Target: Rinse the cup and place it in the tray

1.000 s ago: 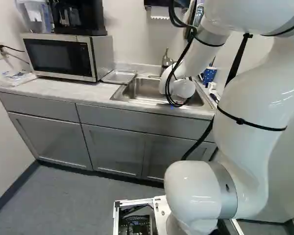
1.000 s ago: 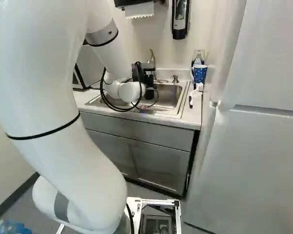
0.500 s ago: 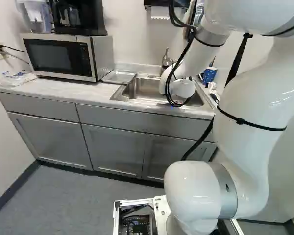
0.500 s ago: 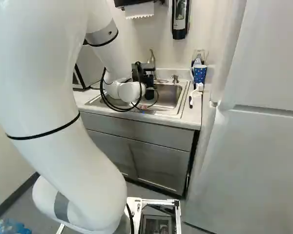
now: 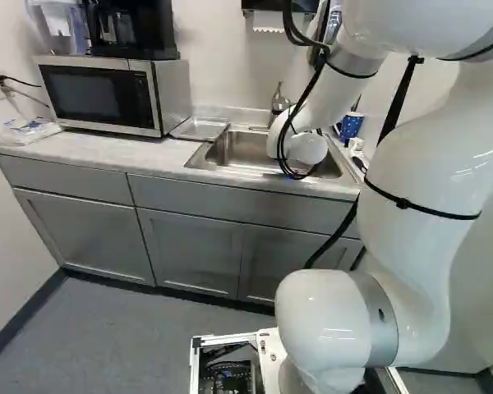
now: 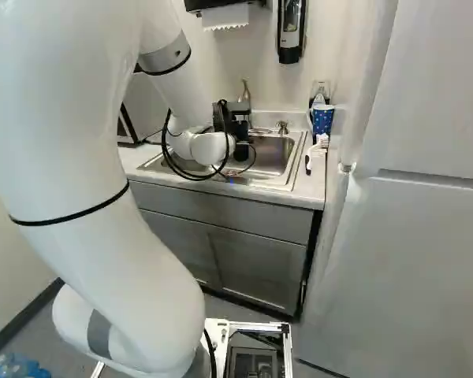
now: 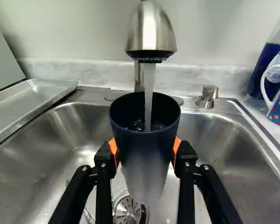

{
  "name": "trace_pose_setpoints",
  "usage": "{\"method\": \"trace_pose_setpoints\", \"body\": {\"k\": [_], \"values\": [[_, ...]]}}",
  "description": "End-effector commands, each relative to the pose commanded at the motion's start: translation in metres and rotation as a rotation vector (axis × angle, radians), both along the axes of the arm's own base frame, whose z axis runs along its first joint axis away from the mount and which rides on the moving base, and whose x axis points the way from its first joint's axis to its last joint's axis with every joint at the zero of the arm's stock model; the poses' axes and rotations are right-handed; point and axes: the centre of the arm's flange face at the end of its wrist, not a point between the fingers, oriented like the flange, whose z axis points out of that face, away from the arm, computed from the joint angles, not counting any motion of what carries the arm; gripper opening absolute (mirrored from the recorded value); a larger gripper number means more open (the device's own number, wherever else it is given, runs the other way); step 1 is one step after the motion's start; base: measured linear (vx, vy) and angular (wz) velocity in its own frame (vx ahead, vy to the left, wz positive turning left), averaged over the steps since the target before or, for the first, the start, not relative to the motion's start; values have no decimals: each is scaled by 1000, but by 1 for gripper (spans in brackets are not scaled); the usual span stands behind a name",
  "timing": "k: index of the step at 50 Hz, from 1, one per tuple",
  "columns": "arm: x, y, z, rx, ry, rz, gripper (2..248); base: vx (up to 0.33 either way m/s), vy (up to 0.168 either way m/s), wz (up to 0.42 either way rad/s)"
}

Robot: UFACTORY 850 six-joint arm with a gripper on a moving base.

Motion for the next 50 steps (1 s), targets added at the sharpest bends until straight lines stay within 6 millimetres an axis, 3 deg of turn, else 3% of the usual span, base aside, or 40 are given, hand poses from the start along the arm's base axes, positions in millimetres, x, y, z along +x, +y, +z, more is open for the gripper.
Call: {"method": "trace_pose_setpoints", "body": {"k": [50], "values": [[0, 0, 0, 0, 0, 0, 125, 0, 0, 0]]}}
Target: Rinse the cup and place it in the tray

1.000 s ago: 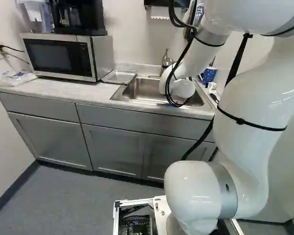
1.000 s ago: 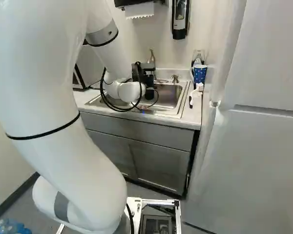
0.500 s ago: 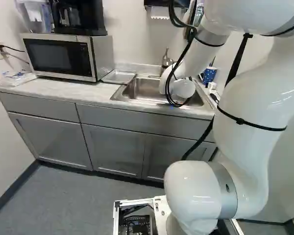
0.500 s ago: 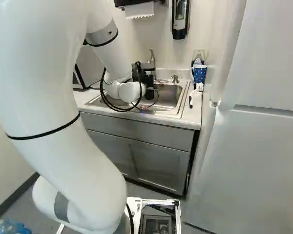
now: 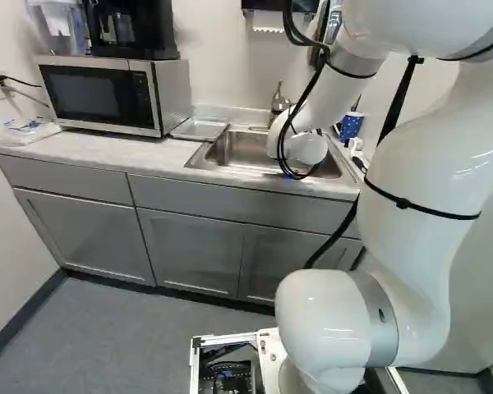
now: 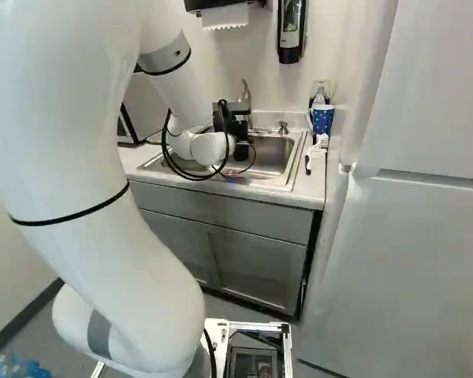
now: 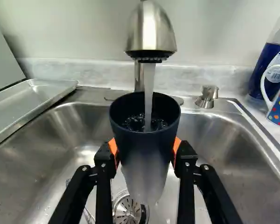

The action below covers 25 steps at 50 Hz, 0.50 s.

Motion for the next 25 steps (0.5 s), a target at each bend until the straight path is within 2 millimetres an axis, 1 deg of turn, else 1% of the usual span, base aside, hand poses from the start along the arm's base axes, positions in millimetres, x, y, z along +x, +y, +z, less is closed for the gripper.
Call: {"method": "trace_pose_setpoints", "body": {"k": [25], "values": [[0, 0, 0, 0, 0, 0, 125, 0, 0, 0]]}}
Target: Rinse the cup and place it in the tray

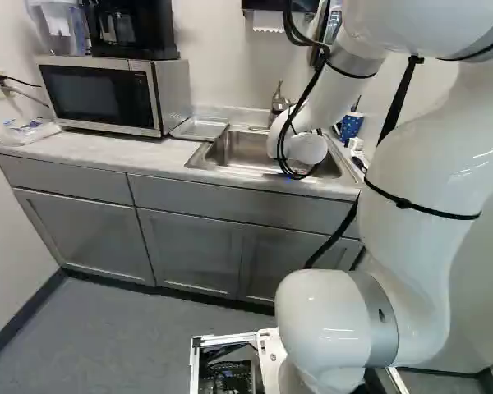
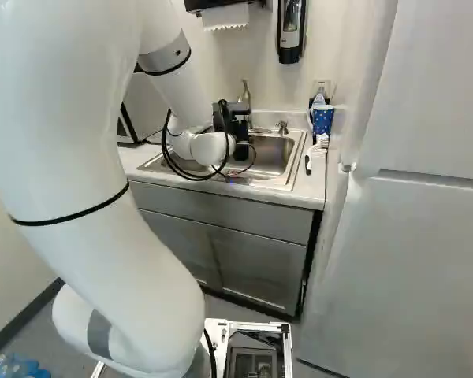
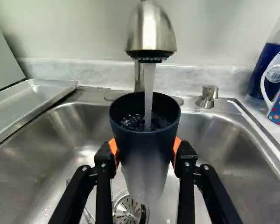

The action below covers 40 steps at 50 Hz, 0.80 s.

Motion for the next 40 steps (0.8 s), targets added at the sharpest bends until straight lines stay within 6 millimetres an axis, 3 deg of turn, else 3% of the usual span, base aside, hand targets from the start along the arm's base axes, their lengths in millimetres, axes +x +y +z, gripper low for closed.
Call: {"method": "trace_pose_setpoints", "body": {"k": [40], "values": [[1, 4, 0, 0, 0, 9, 125, 0, 0, 0]]}}
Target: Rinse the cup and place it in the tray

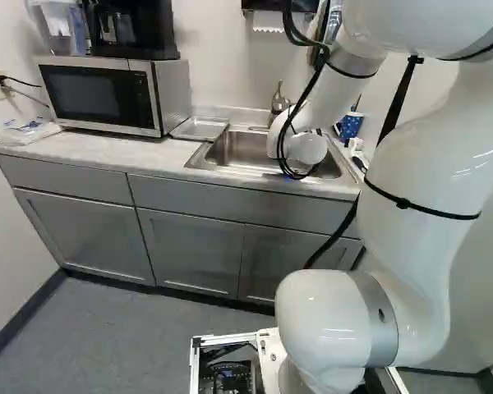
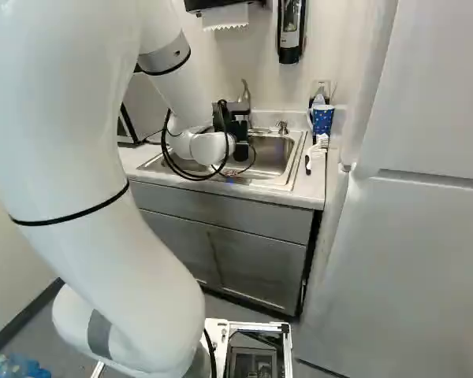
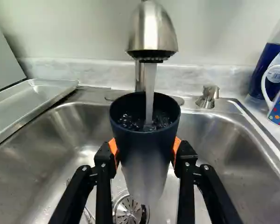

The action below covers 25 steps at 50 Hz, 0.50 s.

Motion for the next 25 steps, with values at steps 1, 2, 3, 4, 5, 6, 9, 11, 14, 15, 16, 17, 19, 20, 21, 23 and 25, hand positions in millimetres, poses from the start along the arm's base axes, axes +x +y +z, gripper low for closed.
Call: {"method": "trace_pose_setpoints", "body": {"k": [1, 2, 3, 4, 5, 6, 9, 11, 14, 15, 16, 17, 19, 20, 21, 23, 25], "values": [[0, 1, 0, 0, 0, 2, 125, 0, 0, 0], [1, 2, 0, 0, 0, 5, 125, 0, 0, 0], [1, 3, 0, 0, 0, 7, 125, 0, 0, 0], [2, 5, 0, 0, 0, 10, 125, 0, 0, 0], [2, 6, 0, 0, 0, 13, 125, 0, 0, 0], [3, 7, 0, 0, 0, 15, 125, 0, 0, 0], [4, 11, 0, 0, -1, 24, 125, 0, 0, 0], [6, 14, 0, 0, -1, 30, 125, 0, 0, 0], [7, 19, 0, 0, -1, 39, 125, 0, 0, 0], [8, 20, 0, 0, -1, 43, 125, 0, 0, 0], [8, 21, 0, 0, -1, 45, 125, 0, 0, 0], [8, 23, 0, 0, -1, 48, 125, 0, 0, 0], [9, 26, 0, 0, -1, 54, 125, 0, 0, 0], [10, 27, 0, 0, -2, 58, 125, 0, 0, 0], [10, 29, 0, 0, -2, 61, 125, 0, 0, 0], [10, 32, 0, 0, -2, 67, 125, 0, 0, 0], [11, 35, 0, 0, -2, 73, 125, 0, 0, 0]]}}
